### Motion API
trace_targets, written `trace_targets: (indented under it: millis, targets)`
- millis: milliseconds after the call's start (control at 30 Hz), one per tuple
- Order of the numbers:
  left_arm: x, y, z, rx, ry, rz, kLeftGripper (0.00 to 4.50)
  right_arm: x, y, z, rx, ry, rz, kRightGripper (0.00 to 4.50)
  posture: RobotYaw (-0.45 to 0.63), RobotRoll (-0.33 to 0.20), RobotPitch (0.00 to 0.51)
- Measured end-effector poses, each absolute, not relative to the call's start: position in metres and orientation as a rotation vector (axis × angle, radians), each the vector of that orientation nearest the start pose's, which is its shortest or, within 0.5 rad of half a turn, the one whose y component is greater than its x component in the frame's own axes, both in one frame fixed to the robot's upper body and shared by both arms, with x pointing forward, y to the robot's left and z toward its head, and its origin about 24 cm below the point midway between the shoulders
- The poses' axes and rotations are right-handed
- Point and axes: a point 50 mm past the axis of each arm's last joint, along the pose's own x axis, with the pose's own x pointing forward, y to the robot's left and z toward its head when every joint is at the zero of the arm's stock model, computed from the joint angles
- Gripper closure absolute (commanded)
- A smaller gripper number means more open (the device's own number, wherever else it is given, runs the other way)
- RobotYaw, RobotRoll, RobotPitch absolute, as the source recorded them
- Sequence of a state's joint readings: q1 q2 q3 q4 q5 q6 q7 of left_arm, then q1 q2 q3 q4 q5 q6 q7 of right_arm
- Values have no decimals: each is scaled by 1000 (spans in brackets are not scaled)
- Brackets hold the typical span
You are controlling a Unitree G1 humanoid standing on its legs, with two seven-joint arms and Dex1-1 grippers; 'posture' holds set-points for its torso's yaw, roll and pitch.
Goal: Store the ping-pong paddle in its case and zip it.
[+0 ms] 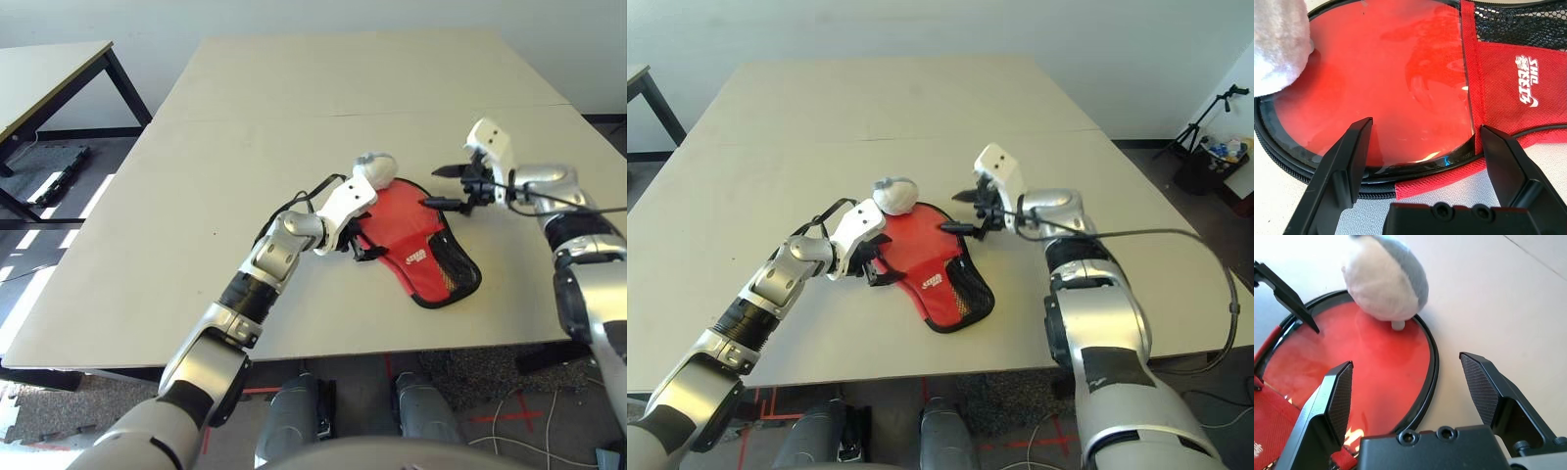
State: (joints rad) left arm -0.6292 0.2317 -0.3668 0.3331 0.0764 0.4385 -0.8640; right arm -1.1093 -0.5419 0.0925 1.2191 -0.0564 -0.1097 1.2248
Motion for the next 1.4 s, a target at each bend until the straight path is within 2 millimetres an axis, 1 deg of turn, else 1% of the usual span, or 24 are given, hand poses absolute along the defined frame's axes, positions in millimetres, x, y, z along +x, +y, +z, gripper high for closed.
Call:
trace_targets:
  millis: [100,267,433,633,833,1100,1200,1300,1400]
  targets:
    - [323,71,80,454,394,-1105,27,388,-207,166,-467,306,1002,0,-56,0,79]
    - [320,70,79,453,394,-1110,27,397,-183,172,-489,278,1001,0,-29,0,88]
    - [317,68,80,451,390,-1110,27,404,-156,173,-516,255,980,0,8,0,98]
    - [312,67,81,445,390,-1103,27,408,-133,176,-542,233,962,0,42,0,102]
    - [309,67,81,443,388,-1100,27,408,-117,170,-581,266,980,0,65,0,101]
    - [308,67,82,442,385,-1089,27,407,-112,162,-609,333,986,0,70,0,101]
    - [308,67,82,442,385,-1087,0,407,-112,161,-616,339,975,543,70,0,101]
    - [308,66,82,442,385,-1087,0,408,-114,162,-629,337,951,1514,60,0,101]
    - [308,66,81,443,386,-1091,0,409,-118,162,-636,337,930,2386,56,0,101]
